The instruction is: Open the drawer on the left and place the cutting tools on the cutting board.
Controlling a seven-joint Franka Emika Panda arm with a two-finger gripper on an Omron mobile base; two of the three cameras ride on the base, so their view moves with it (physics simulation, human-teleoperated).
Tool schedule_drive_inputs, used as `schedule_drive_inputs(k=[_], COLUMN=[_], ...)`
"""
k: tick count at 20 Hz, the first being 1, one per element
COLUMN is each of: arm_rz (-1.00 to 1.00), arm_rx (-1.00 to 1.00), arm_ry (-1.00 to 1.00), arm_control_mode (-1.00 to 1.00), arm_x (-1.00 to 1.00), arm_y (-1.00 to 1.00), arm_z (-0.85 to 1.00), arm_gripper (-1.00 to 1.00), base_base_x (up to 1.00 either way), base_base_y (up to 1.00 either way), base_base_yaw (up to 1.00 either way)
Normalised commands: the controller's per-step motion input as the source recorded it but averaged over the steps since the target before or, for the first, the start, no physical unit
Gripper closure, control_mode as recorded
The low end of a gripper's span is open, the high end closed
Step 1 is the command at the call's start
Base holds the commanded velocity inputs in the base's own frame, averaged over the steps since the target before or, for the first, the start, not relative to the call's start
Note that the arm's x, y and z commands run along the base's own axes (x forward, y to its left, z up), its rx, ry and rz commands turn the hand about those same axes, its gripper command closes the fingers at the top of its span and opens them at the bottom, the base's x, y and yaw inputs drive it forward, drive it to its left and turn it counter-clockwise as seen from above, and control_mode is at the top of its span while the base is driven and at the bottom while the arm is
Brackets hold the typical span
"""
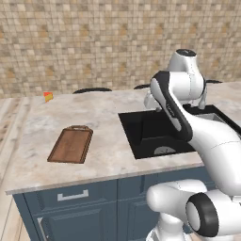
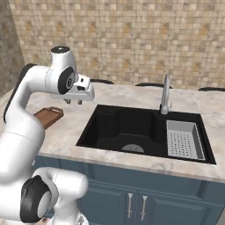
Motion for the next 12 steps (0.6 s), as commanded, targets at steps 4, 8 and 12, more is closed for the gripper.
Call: schedule_drive_inputs(k=[4, 8, 12], arm_rz=[0.0, 0.03, 0.12], arm_rx=[0.0, -0.01, -0.1], arm_ry=[-0.03, -0.03, -0.1], arm_control_mode=[-1.0, -1.0, -1.0], arm_x=[-0.04, -0.49, -0.72], arm_y=[0.0, 0.0, 0.53], arm_z=[0.0, -0.24, -0.5], arm_gripper=[-1.0, -1.0, -1.0], base_base_x=[0.0, 0.0, 0.0], base_base_y=[0.0, 0.0, 0.0], base_base_yaw=[0.0, 0.0, 0.0])
